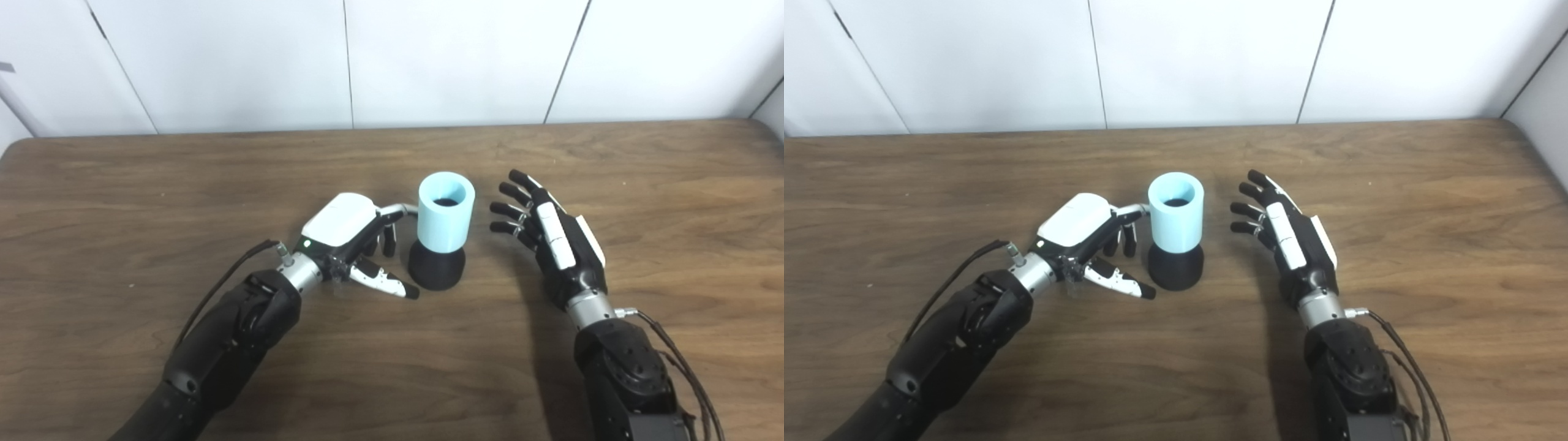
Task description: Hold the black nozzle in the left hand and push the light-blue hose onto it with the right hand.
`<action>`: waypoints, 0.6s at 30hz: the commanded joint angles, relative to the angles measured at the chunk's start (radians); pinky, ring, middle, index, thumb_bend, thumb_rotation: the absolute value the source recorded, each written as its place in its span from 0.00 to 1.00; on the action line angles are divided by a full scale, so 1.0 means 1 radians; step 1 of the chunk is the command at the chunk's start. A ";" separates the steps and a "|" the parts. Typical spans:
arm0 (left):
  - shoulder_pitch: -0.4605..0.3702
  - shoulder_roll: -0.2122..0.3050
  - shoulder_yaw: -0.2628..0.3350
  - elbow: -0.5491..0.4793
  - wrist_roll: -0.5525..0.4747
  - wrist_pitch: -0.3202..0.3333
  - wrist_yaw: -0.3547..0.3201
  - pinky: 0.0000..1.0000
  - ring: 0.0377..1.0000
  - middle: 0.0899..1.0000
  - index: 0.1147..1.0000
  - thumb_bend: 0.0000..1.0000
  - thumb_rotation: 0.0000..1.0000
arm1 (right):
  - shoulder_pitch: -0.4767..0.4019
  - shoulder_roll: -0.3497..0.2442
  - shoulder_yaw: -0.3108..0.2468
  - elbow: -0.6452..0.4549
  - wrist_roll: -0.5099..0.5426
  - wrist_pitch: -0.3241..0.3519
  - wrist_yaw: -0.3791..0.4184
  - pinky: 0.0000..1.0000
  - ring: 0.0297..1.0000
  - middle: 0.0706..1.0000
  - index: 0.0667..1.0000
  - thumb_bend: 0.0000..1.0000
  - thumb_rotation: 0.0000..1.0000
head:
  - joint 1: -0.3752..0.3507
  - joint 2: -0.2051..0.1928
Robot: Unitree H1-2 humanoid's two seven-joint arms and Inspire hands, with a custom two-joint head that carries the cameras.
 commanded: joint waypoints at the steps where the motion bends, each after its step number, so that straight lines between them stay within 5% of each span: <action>1: 0.048 0.018 0.008 0.012 0.011 0.026 -0.028 0.84 0.98 0.99 0.99 0.94 0.41 | -0.013 0.002 -0.001 -0.021 0.010 -0.050 0.000 0.65 0.75 0.84 0.85 0.62 0.82 | -0.001 0.000; 5: 0.087 -0.010 0.090 -0.001 -0.045 0.017 0.051 0.76 0.92 0.96 0.99 0.86 0.34 | -0.013 0.003 -0.001 -0.019 0.013 -0.051 -0.001 0.65 0.75 0.84 0.85 0.62 0.82 | -0.002 0.001; 11: 0.165 -0.077 0.244 -0.087 -0.181 0.084 0.075 0.61 0.74 0.80 0.84 0.65 0.16 | -0.014 0.003 -0.002 -0.017 0.015 -0.055 -0.002 0.66 0.75 0.84 0.84 0.62 0.82 | -0.001 0.000; 14: 0.209 -0.153 0.359 -0.133 -0.381 0.125 0.068 0.54 0.67 0.72 0.73 0.59 0.02 | -0.013 0.002 -0.005 -0.017 0.020 -0.056 -0.002 0.65 0.75 0.84 0.85 0.62 0.81 | -0.001 0.001; 18: 0.246 -0.263 0.507 -0.195 -0.697 0.215 0.026 0.51 0.59 0.64 0.63 0.55 0.01 | -0.011 0.001 -0.011 -0.008 0.029 -0.071 0.002 0.64 0.74 0.83 0.84 0.62 0.80 | -0.008 -0.001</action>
